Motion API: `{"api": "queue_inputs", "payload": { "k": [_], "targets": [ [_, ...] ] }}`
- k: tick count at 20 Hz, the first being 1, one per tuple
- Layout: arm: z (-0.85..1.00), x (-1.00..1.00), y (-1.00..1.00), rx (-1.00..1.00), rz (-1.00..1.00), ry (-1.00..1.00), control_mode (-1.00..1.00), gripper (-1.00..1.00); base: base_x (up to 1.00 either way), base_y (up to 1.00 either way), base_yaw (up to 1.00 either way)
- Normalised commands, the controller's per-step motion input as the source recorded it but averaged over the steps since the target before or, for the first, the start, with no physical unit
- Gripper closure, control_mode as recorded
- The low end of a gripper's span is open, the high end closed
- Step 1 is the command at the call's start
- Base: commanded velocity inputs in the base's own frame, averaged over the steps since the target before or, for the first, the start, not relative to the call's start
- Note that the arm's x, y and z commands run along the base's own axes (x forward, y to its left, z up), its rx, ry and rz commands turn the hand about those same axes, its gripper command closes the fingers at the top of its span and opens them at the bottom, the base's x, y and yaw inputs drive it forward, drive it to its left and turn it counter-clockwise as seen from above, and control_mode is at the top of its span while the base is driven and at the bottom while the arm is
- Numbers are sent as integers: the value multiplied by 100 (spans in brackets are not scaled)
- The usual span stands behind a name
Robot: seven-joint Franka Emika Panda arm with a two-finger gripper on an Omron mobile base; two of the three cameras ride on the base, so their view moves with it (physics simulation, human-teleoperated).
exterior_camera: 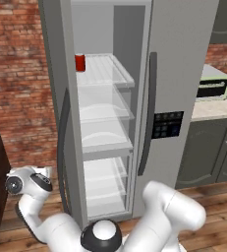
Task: There's a steak in the fridge that needs to be moved to the freezer for freezing. Pick up the steak from the fridge, place it on any shelf in the freezer, and close the fridge and freezer doors when done.
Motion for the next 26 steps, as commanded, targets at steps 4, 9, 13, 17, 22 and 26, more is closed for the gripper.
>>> {"api": "queue_inputs", "payload": {
  "k": [4, 9, 13, 17, 22, 26],
  "targets": [
    [0, 0, -92, 0, -2, -2, -100, -100, 0, 0, 0],
    [0, 25, -100, 1, -1, -2, -100, -100, 0, 0, 0],
    [0, 48, -100, 4, 0, -4, -100, -100, 0, 0, 0],
    [0, 58, -100, 6, 0, -8, -100, -100, 0, 0, 0],
    [0, 72, -100, 7, 0, -4, -100, -100, 0, 0, 0],
    [0, 76, -100, 7, 0, -1, -100, -100, 0, 0, 0]
  ]
}}
